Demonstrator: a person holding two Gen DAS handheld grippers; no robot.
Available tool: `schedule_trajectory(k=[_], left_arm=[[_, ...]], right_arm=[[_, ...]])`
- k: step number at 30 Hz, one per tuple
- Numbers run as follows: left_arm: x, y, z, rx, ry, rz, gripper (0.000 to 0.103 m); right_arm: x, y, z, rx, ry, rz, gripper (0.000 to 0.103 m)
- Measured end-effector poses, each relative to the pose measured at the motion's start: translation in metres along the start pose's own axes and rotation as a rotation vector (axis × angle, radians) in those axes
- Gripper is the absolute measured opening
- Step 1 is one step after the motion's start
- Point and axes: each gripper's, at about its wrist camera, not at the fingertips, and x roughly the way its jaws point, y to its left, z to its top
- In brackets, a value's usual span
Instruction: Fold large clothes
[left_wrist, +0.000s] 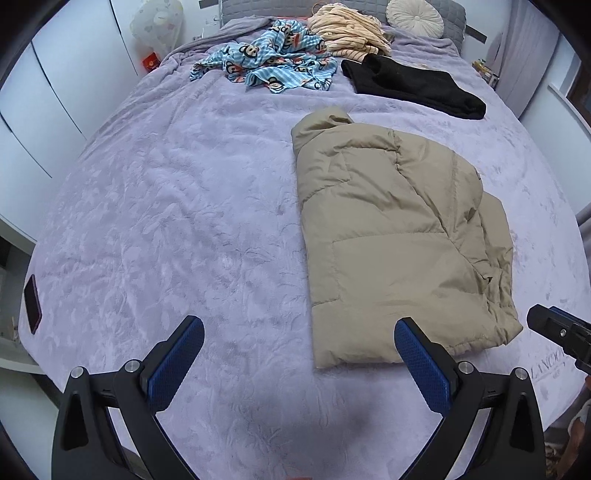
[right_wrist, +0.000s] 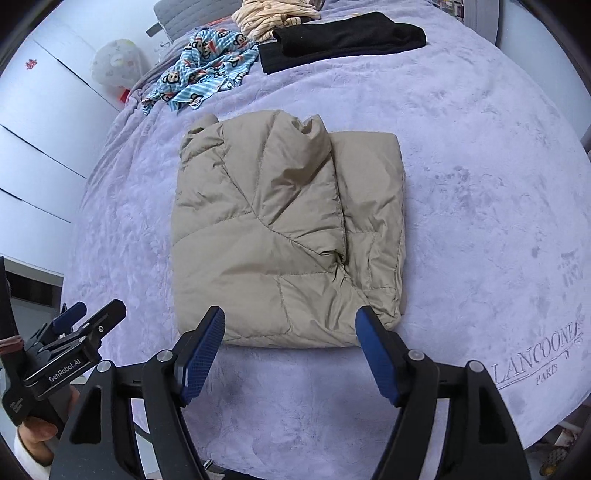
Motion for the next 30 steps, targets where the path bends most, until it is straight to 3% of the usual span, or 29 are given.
schedule_trajectory(k=[3, 6, 11, 30], left_arm=[[-0.010, -0.004, -0.003, -0.009, -0.008, -0.005, 0.103], [-0.020, -0.010, -0.004, -0.016, -0.023, -0.005, 0.103], [-0.034, -0.020, -0.004, -0.010, -0.043, 0.000, 0.103], [-0.066, -0.021, -0.011, -0.051, -0.079, -0.020, 0.103]], right_arm=[[-0.008, 0.000, -0.001, -0.014, -0.015, -0.026, 0.085], [-0.022, 0.001, -0.002, -0.033, -0.060, -0.055, 0.103], [-0.046, 0.005, -0.003, -0.071, -0.136, -0.088, 0.103], [-0.079, 0.005, -0.009, -0.092, -0.181, -0.125, 0.103]])
